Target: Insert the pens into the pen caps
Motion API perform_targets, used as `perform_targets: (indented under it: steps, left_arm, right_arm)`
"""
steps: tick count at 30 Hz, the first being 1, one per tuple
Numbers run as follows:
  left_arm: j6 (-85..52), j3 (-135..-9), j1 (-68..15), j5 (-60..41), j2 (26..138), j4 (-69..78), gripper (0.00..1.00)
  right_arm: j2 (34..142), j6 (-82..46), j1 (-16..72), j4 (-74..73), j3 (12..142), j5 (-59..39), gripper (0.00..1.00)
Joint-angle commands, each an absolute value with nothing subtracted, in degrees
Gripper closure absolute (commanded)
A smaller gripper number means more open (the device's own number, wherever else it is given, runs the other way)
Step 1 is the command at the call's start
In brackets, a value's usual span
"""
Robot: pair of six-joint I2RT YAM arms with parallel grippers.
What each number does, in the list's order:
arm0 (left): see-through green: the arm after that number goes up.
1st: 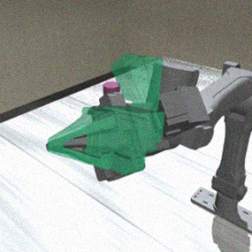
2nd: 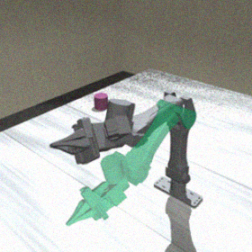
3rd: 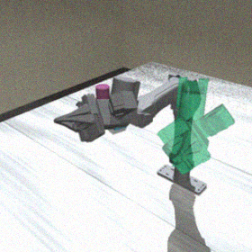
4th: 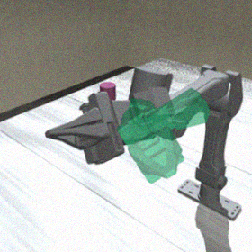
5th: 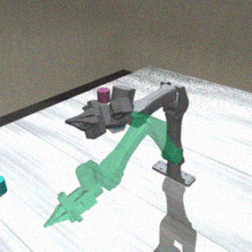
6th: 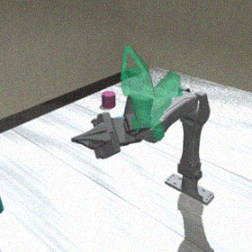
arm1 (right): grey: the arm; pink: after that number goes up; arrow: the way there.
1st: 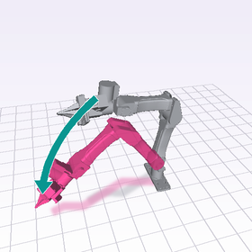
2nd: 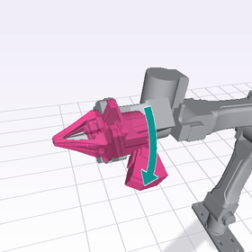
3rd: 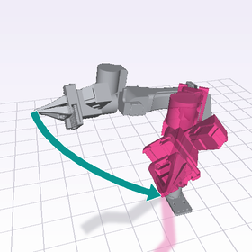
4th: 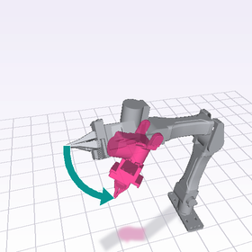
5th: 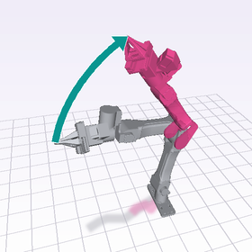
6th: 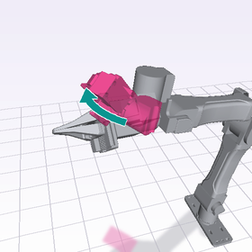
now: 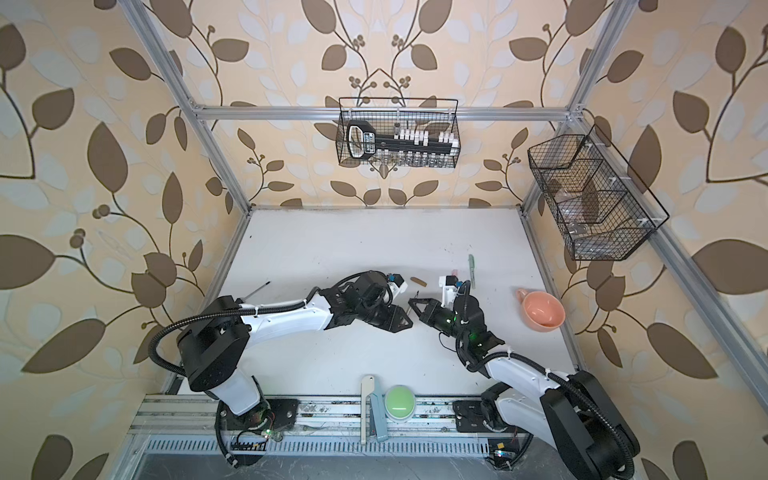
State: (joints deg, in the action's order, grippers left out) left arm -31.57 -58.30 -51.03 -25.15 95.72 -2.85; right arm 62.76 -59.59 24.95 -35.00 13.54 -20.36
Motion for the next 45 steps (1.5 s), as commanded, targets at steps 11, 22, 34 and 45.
perform_targets:
  steps: [11, 22, 34, 45]
  left_arm:
    - [-30.4, -60.7, -51.2, -26.9, 95.7, -3.3, 0.85]
    - [-24.9, -60.9, -51.2, -18.5, 92.4, -13.4, 0.92]
    - [-20.9, -55.4, -51.1, -6.2, 73.7, -26.3, 0.91]
    - [-24.7, -50.3, -51.2, -4.7, 61.4, -29.1, 0.89]
  right_arm:
    - [63.9, -60.7, 25.0, -37.6, 12.1, -19.7, 1.0]
    - [53.9, -43.4, 23.6, -4.1, 24.9, -13.1, 0.58]
    - [80.9, -13.0, 25.4, 32.7, 60.4, -1.4, 0.46]
    - [105.7, 2.9, 22.1, 46.7, 81.5, -1.6, 0.45]
